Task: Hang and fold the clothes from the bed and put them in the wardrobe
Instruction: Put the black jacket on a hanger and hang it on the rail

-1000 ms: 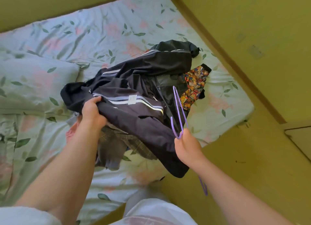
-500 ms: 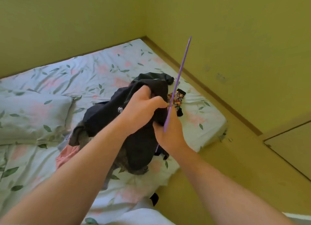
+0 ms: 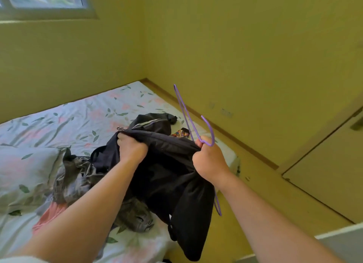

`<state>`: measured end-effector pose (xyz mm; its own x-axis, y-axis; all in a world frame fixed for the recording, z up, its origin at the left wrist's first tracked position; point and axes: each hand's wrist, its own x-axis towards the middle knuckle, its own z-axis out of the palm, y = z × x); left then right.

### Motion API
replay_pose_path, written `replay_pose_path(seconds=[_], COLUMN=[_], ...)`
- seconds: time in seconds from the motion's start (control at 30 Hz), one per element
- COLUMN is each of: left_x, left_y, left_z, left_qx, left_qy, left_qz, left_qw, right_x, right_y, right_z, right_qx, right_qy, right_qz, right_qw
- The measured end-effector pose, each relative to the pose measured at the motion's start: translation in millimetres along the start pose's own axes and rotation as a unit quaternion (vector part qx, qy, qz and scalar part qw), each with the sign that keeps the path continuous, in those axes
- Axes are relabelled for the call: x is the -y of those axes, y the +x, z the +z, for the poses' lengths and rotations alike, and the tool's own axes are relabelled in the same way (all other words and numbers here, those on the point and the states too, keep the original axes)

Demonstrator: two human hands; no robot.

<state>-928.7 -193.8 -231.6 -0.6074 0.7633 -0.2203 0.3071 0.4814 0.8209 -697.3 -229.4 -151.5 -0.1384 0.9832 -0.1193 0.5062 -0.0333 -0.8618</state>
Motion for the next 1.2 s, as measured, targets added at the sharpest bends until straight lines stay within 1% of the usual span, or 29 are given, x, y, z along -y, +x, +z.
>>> replay_pose_path(seconds=[0.03, 0.1, 0.13, 0.17, 0.23, 0.27, 0.33, 0.37, 0.43, 0.47, 0.5, 0.53, 0.57, 0.6, 0.67, 0.7, 0.73, 0.77, 0.8, 0.83, 0.87, 0.9, 0.93, 0.97, 1.0, 1.03, 1.07, 1.13, 1.2], left_x=[-3, -17, -26, -36, -52, -57, -67, -71, -87, -97, -108, -118, -127, -135, -145, -146, -147, -146, -144, -140, -133, -121, -109, -94, -78, -61, -43, -13, 6], left_y=[-3, -8, -9, -10, -14, -19, -29, -33, -44, -48, -54, -61, -69, -78, -89, -92, -94, -91, -88, -81, -74, -64, -57, -49, -42, -35, -29, -23, -25], left_z=[2, 3, 5, 10, 18, 21, 31, 37, 43, 45, 47, 50, 53, 53, 58, 61, 61, 60, 55, 52, 48, 49, 50, 53, 57, 63, 69, 84, 99], left_qx=[0.005, 0.049, 0.095, 0.154, 0.238, 0.25, 0.219, 0.211, 0.229, 0.216, 0.207, 0.215, 0.24, 0.273, 0.333, 0.346, 0.348, 0.367, 0.401, 0.442, 0.469, 0.465, 0.438, 0.397, 0.36, 0.34, 0.335, 0.371, 0.384], left_qy=[-0.028, -0.048, -0.051, -0.082, -0.107, -0.077, 0.003, 0.041, 0.094, 0.111, 0.135, 0.165, 0.163, 0.193, 0.18, 0.168, 0.134, 0.077, -0.002, -0.086, -0.143, -0.144, -0.105, -0.017, 0.081, 0.163, 0.219, 0.266, 0.293], left_qz=[0.079, 0.175, 0.181, 0.159, 0.087, 0.092, 0.13, 0.153, 0.149, 0.147, 0.169, 0.208, 0.219, 0.254, 0.274, 0.274, 0.271, 0.249, 0.219, 0.18, 0.153, 0.151, 0.161, 0.192, 0.226, 0.243, 0.244, 0.228, 0.245], left_qw=[0.996, 0.982, 0.978, 0.972, 0.961, 0.961, 0.967, 0.965, 0.957, 0.959, 0.954, 0.94, 0.932, 0.908, 0.884, 0.881, 0.888, 0.893, 0.889, 0.874, 0.858, 0.86, 0.878, 0.897, 0.901, 0.894, 0.883, 0.86, 0.84], right_x=[-4, -12, -16, -18, -24, -27, -31, -32, -34, -34, -35, -35, -33, -31, -28, -28, -28, -29, -29, -29, -28, -27, -24, -21, -18, -16, -13, -8, -5], right_y=[-3, -9, -11, -13, -15, -16, -17, -17, -19, -19, -18, -18, -17, -16, -12, -9, -6, -2, 1, 4, 6, 9, 10, 12, 13, 15, 17, 19, 19], right_z=[-7, -21, -28, -33, -42, -45, -51, -54, -60, -63, -64, -64, -63, -61, -56, -55, -54, -55, -55, -57, -59, -60, -62, -63, -64, -65, -66, -70, -74], right_qx=[-0.013, -0.033, -0.042, -0.052, -0.068, -0.075, -0.085, -0.084, -0.07, -0.056, -0.038, -0.016, 0.004, 0.017, 0.012, -0.004, -0.021, -0.034, -0.044, -0.054, -0.064, -0.075, -0.082, -0.085, -0.085, -0.084, -0.086, -0.103, -0.118], right_qy=[-0.004, -0.011, -0.017, -0.016, 0.003, 0.009, 0.011, 0.014, 0.012, 0.007, 0.005, 0.015, 0.04, 0.073, 0.129, 0.137, 0.135, 0.128, 0.118, 0.105, 0.085, 0.053, 0.016, -0.01, -0.02, -0.016, 0.001, 0.035, 0.049], right_qz=[0.008, 0.025, 0.033, 0.04, 0.054, 0.059, 0.068, 0.073, 0.086, 0.091, 0.089, 0.083, 0.074, 0.061, 0.019, -0.002, -0.015, -0.017, -0.005, 0.012, 0.023, 0.027, 0.028, 0.025, 0.019, 0.014, 0.01, -0.002, -0.01], right_qw=[1.0, 0.999, 0.998, 0.998, 0.996, 0.995, 0.994, 0.994, 0.994, 0.994, 0.995, 0.996, 0.996, 0.995, 0.991, 0.991, 0.99, 0.991, 0.992, 0.993, 0.994, 0.995, 0.996, 0.996, 0.996, 0.996, 0.996, 0.994, 0.992])
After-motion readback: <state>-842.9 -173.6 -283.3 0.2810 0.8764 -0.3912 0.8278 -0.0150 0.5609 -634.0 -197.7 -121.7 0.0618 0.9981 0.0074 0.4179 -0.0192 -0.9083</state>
